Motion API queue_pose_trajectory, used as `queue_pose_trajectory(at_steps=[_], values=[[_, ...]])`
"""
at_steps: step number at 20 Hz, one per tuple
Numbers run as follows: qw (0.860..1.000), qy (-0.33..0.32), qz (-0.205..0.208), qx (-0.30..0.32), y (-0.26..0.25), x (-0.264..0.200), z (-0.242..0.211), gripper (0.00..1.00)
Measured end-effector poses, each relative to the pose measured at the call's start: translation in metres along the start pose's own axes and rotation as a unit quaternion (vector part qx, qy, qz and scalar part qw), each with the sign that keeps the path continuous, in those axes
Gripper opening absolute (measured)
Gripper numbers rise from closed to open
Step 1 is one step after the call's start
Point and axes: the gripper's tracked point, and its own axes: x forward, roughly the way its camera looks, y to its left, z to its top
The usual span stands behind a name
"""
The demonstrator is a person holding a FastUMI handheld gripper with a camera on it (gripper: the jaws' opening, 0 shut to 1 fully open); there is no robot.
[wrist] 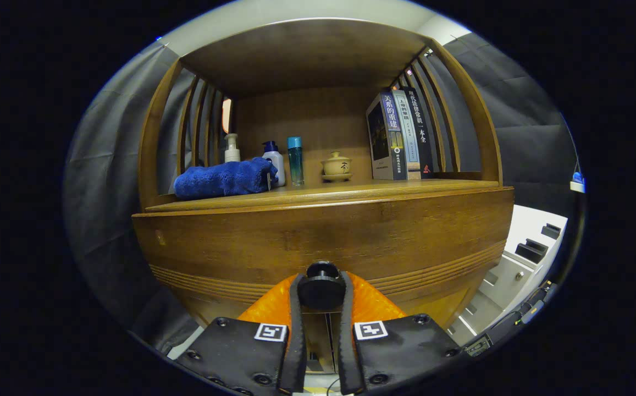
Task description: Pull open the drawer, take out the items inside it, and place them on the countertop above the cabinet.
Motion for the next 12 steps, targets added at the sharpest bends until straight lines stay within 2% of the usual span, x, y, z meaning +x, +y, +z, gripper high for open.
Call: queue_pose_trajectory(at_steps=[12], values=[[1.0,-0.004,-0.007,0.014,0.003,-0.066,-0.008,0.31]])
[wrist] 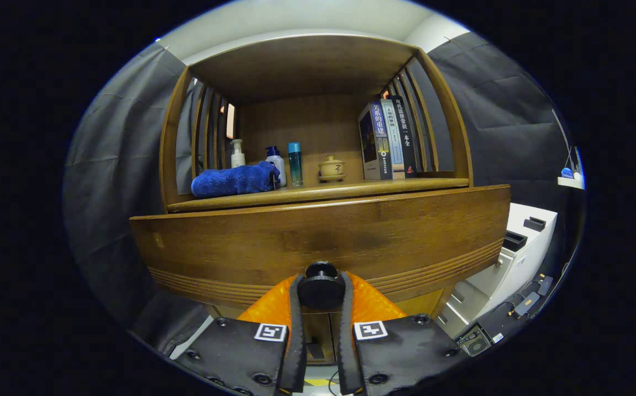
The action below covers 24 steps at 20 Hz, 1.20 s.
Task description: Pull open the drawer, take out the items inside it, and place them on the countertop above the cabinet.
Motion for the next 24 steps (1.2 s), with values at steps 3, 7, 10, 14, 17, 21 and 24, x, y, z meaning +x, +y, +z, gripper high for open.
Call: queue_pose_trajectory(at_steps=[3,7,10,14,17,21,24], values=[[1.0,0.002,0.002,-0.008,0.0,-0.019,-0.006,0.31],[1.0,0.001,-0.001,-0.013,0.001,-0.039,-0.008,0.31],[1.0,0.005,-0.002,-0.014,0.001,-0.048,-0.011,0.31],[1.0,0.005,-0.002,-0.013,0.001,-0.062,-0.012,0.31],[1.0,0.006,0.001,-0.014,0.002,-0.072,-0.015,0.31],[1.0,0.007,-0.001,-0.018,0.004,-0.082,-0.021,0.31],[1.0,0.01,-0.006,-0.016,0.004,-0.092,-0.026,0.31]])
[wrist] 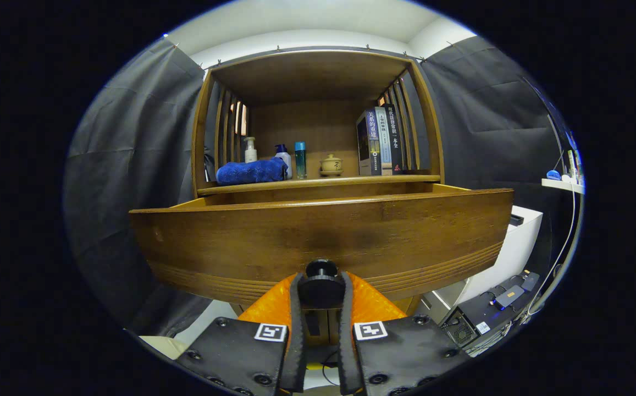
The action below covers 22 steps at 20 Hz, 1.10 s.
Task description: Pull open the drawer, take out the items inside it, and place them on the countertop above the cabinet.
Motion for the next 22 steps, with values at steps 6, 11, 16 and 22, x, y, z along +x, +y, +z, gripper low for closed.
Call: queue_pose_trajectory(at_steps=[6,11,16,22], values=[[1.0,-0.002,0.006,-0.002,0.002,-0.019,-0.005,0.31],[1.0,0.0,0.008,0.001,0.003,-0.031,-0.011,0.31],[1.0,0.0,0.01,0.0,0.004,-0.041,-0.014,0.32],[1.0,0.005,0.003,0.008,0.004,-0.048,-0.021,0.2]])
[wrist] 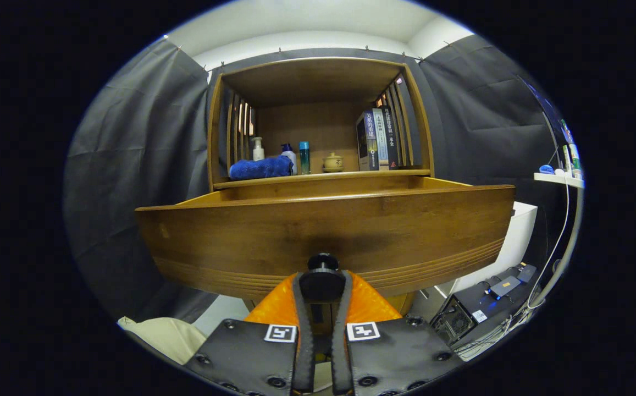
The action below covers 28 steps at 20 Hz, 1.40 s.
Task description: Pull open the drawer, take out the items inside it, and place them on the countertop above the cabinet.
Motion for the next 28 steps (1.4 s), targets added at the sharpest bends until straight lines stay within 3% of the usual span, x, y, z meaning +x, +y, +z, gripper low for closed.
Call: queue_pose_trajectory(at_steps=[13,19,22,28], values=[[1.0,0.025,0.011,-0.015,0.007,-0.038,-0.017,0.2],[0.999,0.014,-0.011,-0.034,-0.002,-0.041,-0.007,0.52],[1.0,0.015,-0.01,-0.02,0.001,-0.043,0.002,0.8],[1.0,-0.023,-0.012,-0.014,0.0,-0.053,0.07,0.95]])
